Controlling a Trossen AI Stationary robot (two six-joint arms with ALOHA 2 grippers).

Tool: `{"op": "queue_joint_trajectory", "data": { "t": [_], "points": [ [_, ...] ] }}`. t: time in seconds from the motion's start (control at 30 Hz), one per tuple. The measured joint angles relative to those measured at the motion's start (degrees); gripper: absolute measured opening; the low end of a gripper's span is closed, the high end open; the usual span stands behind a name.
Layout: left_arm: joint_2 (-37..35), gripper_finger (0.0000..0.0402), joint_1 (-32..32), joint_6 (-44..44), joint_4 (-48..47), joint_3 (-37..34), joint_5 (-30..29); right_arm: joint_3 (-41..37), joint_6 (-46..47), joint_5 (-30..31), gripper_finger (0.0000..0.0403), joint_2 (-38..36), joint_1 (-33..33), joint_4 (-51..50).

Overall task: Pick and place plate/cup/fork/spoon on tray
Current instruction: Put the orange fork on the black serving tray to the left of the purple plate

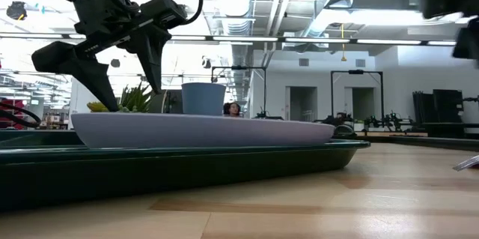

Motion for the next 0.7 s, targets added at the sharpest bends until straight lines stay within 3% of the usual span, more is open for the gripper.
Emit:
{"op": "queue_joint_trajectory", "data": {
  "t": [0.17, 0.37, 0.53, 0.7],
  "points": [
    [0.0, 0.0288, 0.0, -0.16, 0.15, 0.0, 0.53, 0.0, 4.34, 4.43, 0.0168, 6.65, 13.6, 1.13],
    [0.0, 0.0288, 0.0, 2.34, 0.21, 0.0, 0.9, 0.02, 15.71, 4.74, 0.0168, 20.28, 25.8, 13.55],
    [0.0, 0.0288, 0.0, 7.64, 0.26, 0.0, 0.92, 1.97, 21.95, 4.61, 0.0168, 32.01, 28.22, 18.7],
    [0.0, 0.0288, -0.2, 10.34, 0.21, 0.0, 1.05, 7.58, 19.04, 4.75, 0.0168, 41.47, 27.44, 18.67]
  ]
}}
